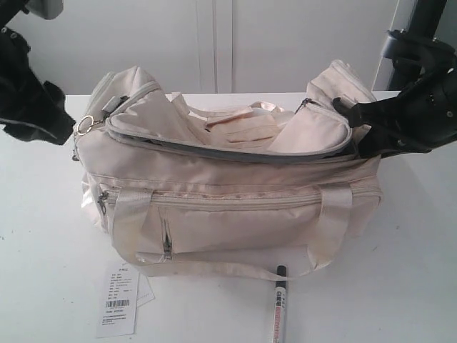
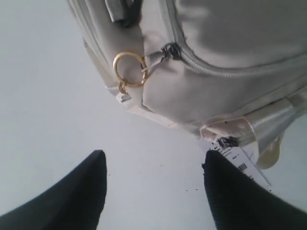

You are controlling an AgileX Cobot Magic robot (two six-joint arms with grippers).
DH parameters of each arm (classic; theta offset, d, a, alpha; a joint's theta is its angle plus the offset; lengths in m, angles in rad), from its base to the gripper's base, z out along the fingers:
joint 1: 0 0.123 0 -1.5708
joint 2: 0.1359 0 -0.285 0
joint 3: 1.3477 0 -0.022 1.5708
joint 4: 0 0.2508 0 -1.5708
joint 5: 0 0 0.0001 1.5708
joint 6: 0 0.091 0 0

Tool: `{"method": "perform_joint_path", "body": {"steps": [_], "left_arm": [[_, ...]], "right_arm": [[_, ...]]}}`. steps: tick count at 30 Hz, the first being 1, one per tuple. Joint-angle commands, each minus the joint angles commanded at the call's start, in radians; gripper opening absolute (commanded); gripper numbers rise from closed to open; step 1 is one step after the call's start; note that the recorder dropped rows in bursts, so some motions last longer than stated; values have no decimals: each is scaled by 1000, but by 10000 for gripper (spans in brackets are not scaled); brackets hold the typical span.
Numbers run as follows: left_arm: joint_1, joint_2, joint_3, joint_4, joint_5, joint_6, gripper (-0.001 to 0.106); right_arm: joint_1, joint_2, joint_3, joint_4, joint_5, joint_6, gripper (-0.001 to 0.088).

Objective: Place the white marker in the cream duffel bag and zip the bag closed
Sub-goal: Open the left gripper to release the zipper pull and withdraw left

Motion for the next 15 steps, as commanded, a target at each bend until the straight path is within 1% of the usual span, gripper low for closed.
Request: {"method": "perform_joint_path", "body": {"steps": [4,6,8,11,14,15], "left_arm": [[61,-20,96,-96,-78,-11,633],[78,-42,118,-156,-91,-9,633],[81,-66,125,-177,-89,15,633],[81,-100,137,-182,-108,25,633],[101,-115,154,-215,-139,15,632],[120,-115,161,-234,-144,7,628]], "right_arm": [[0,0,-18,-6,14,0,385],[0,-6,-34,-17,22,8,473],[0,-20,-50,-38,25,26,509],[0,-51,-70,-104,37,60,510],[0,-77,-82,-168,64,70,510],[0,-87,-82,-181,74,73,510]]}}
